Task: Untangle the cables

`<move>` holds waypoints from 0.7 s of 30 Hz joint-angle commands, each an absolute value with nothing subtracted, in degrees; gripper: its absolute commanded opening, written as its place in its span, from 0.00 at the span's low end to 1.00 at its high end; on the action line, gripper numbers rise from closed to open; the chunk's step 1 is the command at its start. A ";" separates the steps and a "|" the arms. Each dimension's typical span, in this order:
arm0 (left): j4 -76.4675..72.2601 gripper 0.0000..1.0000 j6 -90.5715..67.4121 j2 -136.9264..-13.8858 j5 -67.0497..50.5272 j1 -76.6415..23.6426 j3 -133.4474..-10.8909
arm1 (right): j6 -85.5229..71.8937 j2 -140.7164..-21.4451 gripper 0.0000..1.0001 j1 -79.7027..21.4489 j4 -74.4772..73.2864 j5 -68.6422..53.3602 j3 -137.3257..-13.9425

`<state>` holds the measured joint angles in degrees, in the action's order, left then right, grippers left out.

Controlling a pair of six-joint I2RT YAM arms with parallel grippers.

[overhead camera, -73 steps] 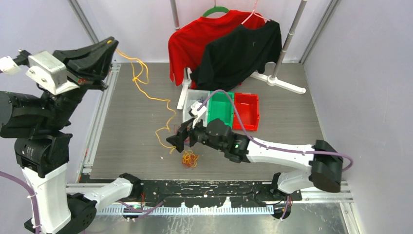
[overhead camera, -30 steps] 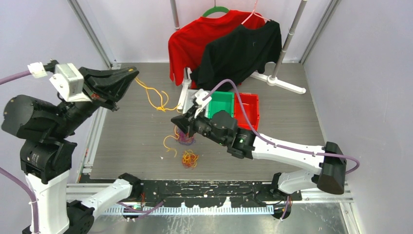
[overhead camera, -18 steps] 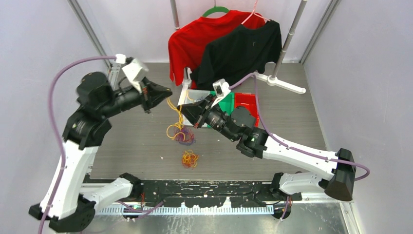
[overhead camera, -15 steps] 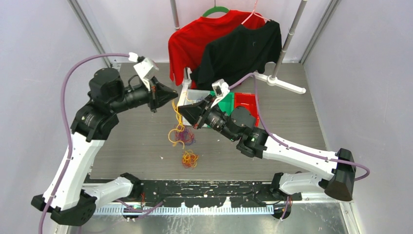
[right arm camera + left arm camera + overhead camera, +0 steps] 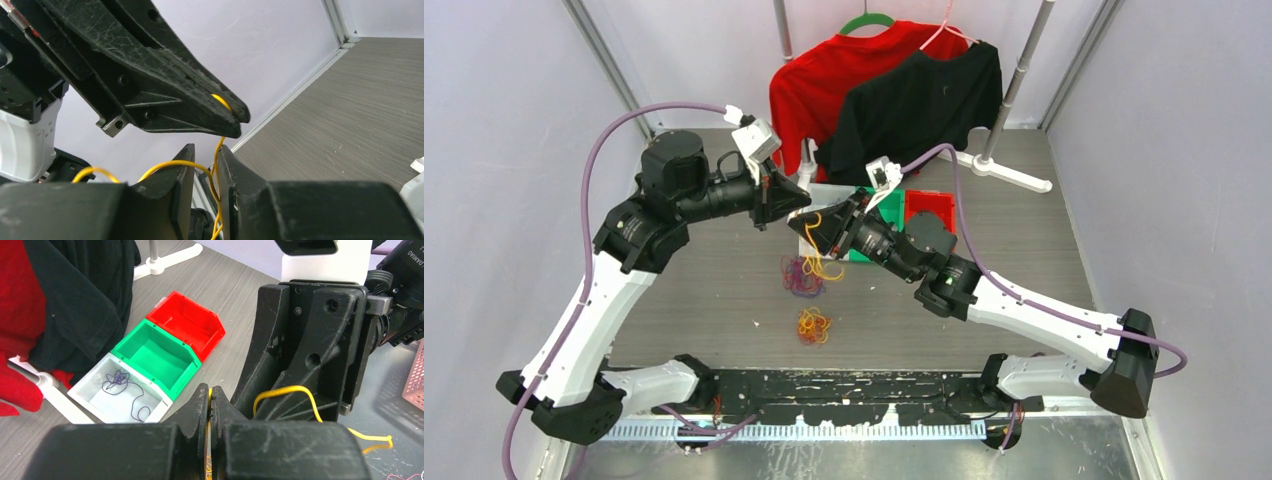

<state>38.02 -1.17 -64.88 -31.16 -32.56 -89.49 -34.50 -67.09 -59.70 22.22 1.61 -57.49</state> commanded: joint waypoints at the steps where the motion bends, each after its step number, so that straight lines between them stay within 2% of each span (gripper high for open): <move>1: 36.11 0.00 -2.79 -64.69 -33.06 -33.05 -92.03 | -37.52 -66.45 0.30 -59.68 25.14 -2.13 -58.01; 4: 36.05 0.00 -3.16 -64.54 -33.22 -33.04 -92.31 | -38.26 -67.93 0.29 -59.68 25.60 -3.91 -58.51; 7: 36.29 0.00 -3.08 -64.51 -33.22 -33.05 -93.08 | -38.75 -68.80 0.24 -59.68 24.86 -4.21 -58.69; 12: 36.23 0.00 -3.88 -64.66 -33.50 -33.05 -94.36 | -38.62 -69.45 0.23 -59.68 21.52 -3.99 -59.43; 13: 36.26 0.00 -4.43 -64.71 -33.74 -33.00 -94.31 | -38.47 -69.50 0.19 -59.68 20.92 -3.80 -59.68; 15: 36.99 0.00 -4.40 -64.65 -34.36 -33.05 -93.91 | -37.03 -69.04 0.04 -59.66 18.05 -1.92 -60.81; 16: 37.84 0.03 -3.52 -64.56 -33.78 -33.05 -93.81 | -35.95 -68.47 0.02 -59.49 15.06 -0.36 -61.84; 17: 38.86 0.11 -2.27 -64.40 -32.58 -33.01 -93.78 | -34.48 -67.76 0.01 -59.07 11.53 1.64 -63.11; 18: 40.05 0.25 -0.61 -64.27 -31.16 -33.04 -93.81 | -32.60 -67.15 0.01 -58.47 7.12 3.56 -64.45; 21: 43.86 0.78 3.62 -64.04 -26.35 -33.05 -93.93 | -27.64 -66.15 0.01 -55.65 -8.92 12.32 -69.82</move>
<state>39.92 -1.02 -65.34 -31.22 -32.88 -92.16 -34.39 -69.58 -58.81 8.58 1.45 -61.95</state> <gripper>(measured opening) 0.540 0.050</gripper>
